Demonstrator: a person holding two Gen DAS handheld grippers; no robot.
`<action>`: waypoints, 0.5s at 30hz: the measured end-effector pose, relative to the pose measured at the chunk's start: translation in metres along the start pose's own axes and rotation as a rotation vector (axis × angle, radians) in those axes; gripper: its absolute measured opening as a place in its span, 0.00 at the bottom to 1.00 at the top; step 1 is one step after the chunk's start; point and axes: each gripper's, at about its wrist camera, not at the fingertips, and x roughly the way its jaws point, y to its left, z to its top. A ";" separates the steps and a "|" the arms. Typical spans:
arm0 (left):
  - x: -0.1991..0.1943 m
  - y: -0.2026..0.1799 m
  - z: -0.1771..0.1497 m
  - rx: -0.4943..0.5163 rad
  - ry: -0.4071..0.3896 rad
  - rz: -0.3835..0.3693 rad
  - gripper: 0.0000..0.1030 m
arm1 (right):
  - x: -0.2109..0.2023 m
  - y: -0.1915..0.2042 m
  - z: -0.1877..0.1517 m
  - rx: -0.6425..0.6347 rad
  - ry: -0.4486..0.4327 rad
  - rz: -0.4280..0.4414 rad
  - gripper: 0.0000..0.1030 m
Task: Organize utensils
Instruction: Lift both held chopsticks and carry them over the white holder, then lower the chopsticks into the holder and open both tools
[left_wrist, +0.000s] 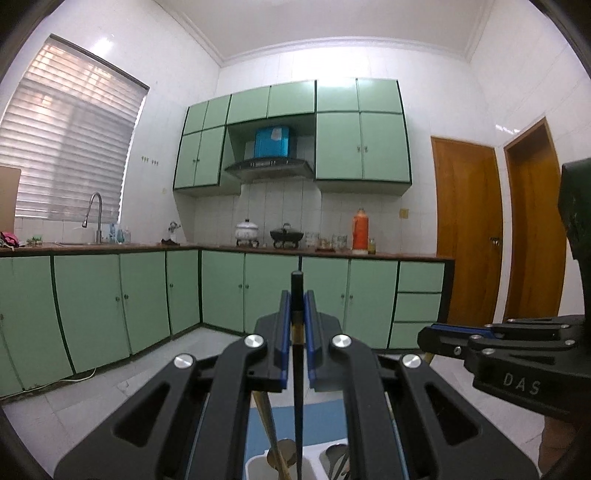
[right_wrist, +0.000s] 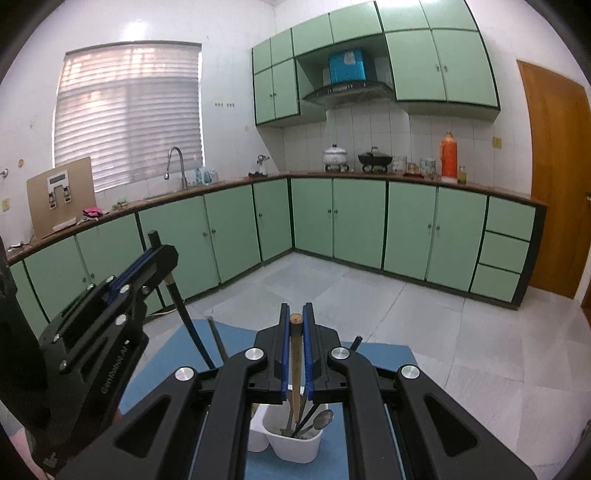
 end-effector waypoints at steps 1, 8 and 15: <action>0.004 0.002 -0.003 -0.001 0.009 -0.001 0.06 | 0.004 -0.001 -0.002 0.005 0.007 0.003 0.06; 0.026 0.016 -0.030 -0.014 0.083 -0.001 0.06 | 0.040 -0.012 -0.020 0.024 0.075 0.014 0.06; 0.036 0.027 -0.053 -0.018 0.134 -0.005 0.06 | 0.057 -0.018 -0.038 0.048 0.104 0.029 0.06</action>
